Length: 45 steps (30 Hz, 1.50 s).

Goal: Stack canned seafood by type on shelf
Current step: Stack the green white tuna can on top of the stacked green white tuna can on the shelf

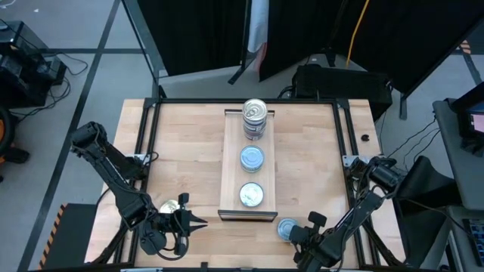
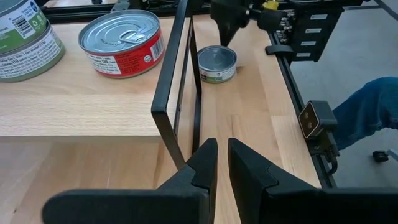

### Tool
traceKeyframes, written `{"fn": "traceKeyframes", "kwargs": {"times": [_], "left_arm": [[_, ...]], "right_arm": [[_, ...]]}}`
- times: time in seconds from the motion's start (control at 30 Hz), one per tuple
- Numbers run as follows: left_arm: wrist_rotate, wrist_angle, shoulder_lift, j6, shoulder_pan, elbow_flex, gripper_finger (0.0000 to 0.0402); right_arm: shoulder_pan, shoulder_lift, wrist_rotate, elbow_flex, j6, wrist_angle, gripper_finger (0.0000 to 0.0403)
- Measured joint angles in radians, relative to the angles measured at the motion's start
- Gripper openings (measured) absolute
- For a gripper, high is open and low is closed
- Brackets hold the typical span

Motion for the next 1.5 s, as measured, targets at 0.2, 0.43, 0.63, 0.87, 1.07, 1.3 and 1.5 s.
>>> {"fn": "traceKeyframes", "kwargs": {"times": [0.2,0.43,0.63,0.87,1.07,1.3,1.5], "left_arm": [[0.000,0.000,0.000,-0.002,0.000,0.000,0.0042],[0.002,0.001,0.000,-0.002,0.000,0.000,0.0042],[0.003,0.001,0.000,-0.003,0.000,0.000,0.0042],[0.004,0.001,0.000,-0.003,0.000,-0.001,0.0042],[0.003,0.001,0.000,-0.003,0.000,-0.001,0.0042],[0.003,0.001,0.000,-0.003,0.000,-0.001,0.0042],[0.003,0.001,0.000,-0.004,0.000,-0.001,0.0042]], "right_arm": [[0.011,-0.017,-0.005,0.002,0.001,0.001,0.0000],[0.008,-0.060,0.032,0.005,0.014,0.015,0.0000],[-0.015,-0.046,0.045,0.005,-0.011,0.048,0.0000],[-0.021,-0.037,0.029,0.008,-0.021,0.051,0.0000],[-0.021,-0.037,0.024,0.008,-0.005,0.050,0.0000],[-0.018,-0.026,0.027,0.009,0.007,0.050,0.0000],[-0.017,-0.009,0.028,0.009,0.011,0.048,0.0000]]}}
